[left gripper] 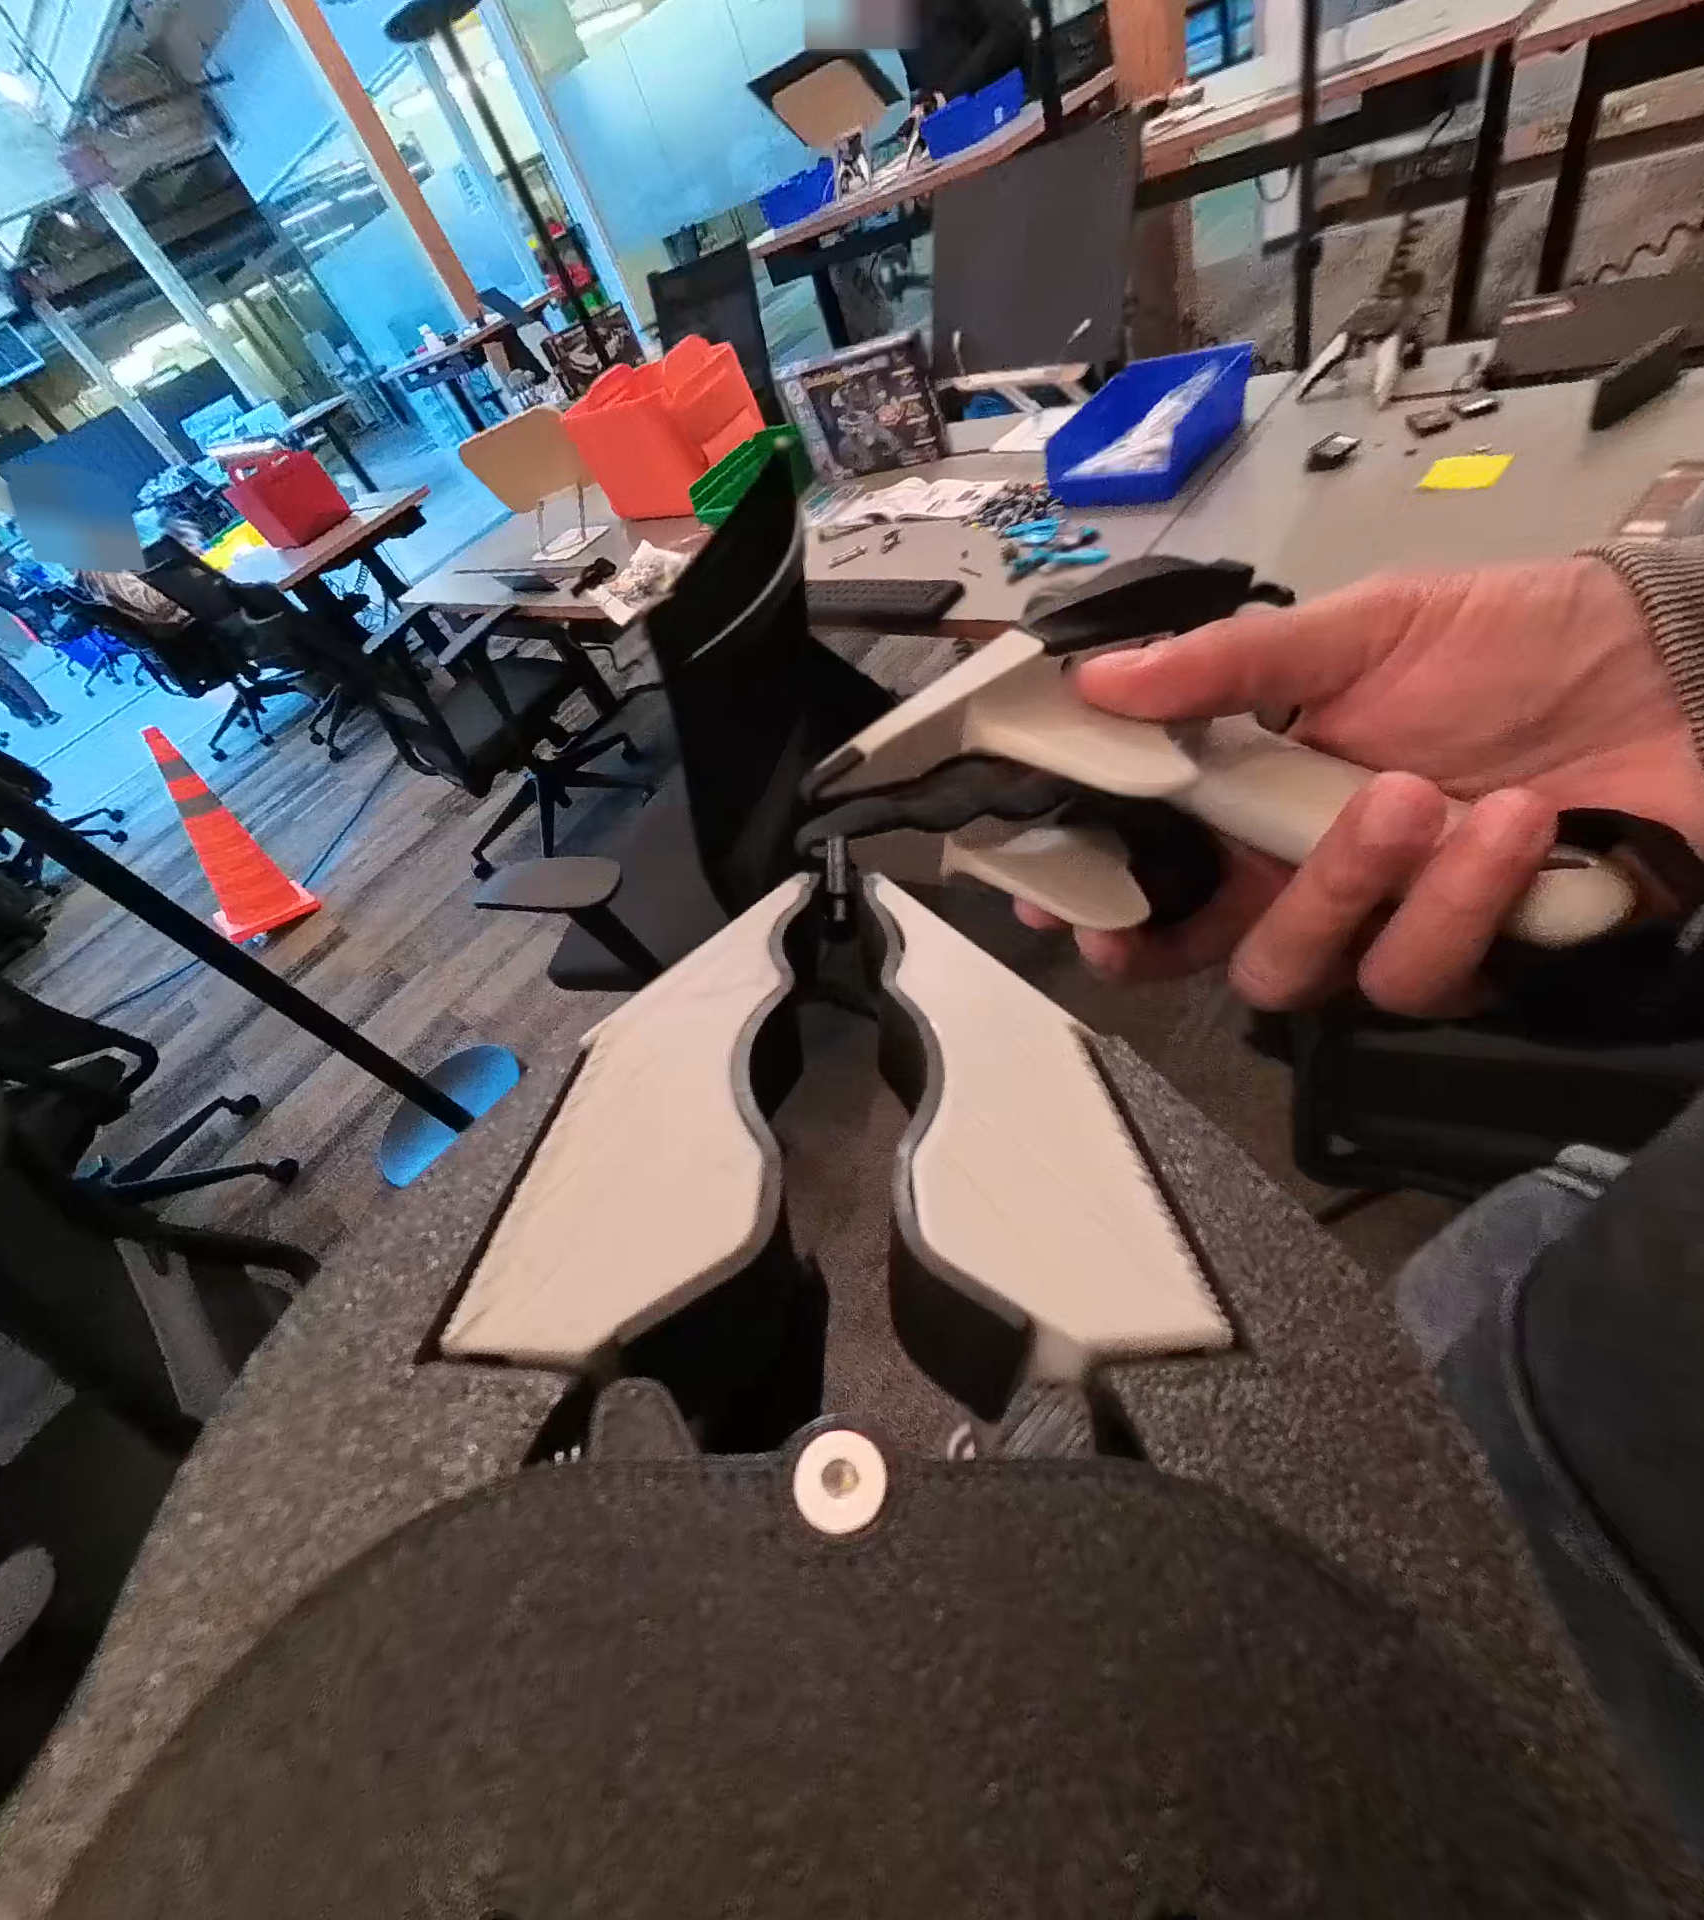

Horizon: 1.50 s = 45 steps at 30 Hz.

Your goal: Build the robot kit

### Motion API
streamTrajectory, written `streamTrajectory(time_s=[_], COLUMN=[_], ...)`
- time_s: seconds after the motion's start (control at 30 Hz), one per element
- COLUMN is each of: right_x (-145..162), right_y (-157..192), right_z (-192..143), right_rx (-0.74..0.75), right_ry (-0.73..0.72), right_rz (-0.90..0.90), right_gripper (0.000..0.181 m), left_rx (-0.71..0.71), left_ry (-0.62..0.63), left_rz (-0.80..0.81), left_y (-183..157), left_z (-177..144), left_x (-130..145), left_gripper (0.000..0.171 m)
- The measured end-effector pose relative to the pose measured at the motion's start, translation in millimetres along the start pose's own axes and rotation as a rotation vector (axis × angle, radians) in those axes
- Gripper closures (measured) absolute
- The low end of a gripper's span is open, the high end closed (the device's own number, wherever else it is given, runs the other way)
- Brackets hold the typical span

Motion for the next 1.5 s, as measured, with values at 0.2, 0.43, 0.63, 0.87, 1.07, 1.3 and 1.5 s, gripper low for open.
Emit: streamTrajectory(time_s=[0.2, 0.43, 0.63, 0.87, 1.07, 1.3, 1.5], right_x=[-207.5, -402.5, -561.1, -792.8, -969.7, -1193.3, -1346.8], right_y=[-82.1, -138.1, -239.3, -321.2, -325.2, -404.3, -491.9], right_z=[84.0, 190.1, 246.8, 310.8, 310.0, 331.2, 387.6], right_rx=[-0.01, 0.067, 0.142, 0.201, 0.418, 0.496, 0.235], right_ry=[-0.073, 0.079, 0.097, 0.092, 0.204, 0.121, 0.419], right_rz=[-0.008, -0.207, -0.416, -0.496, -0.903, -1.057, -1.045], right_gripper=[0.171, 0.167, 0.169, 0.166, 0.166, 0.157, 0.152], left_rx=[0.022, -0.03, 0.018, 0.043, 0.111, 0.029, -0.2], left_ry=[-0.025, -0.071, -0.131, -0.153, -0.077, 0.079, 0.047], left_rz=[-0.171, -0.205, -0.415, -0.411, -0.403, -0.381, -0.511], left_y=[193.4, 418.0, 592.1, 789.5, 893.8, 953.4, 1019.9], left_z=[125.7, 236.8, 356.6, 524.0, 673.5, 798.3, 944.9], left_x=[-18.4, -57.7, -38.2, -66.3, -95.0, -45.7, 5.6], left_gripper=[0.165, 0.166, 0.165, 0.166, 0.166, 0.166, 0.166])
Point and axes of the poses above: each gripper's, where its closed fingertips meet, z out along the fingers, x out of its underside, y = z × x across the jaws, the point moved 2 cm from there along -z, back along the fingers, and after that the axes turned 12 degrees about -z, right-handed, at the moved point
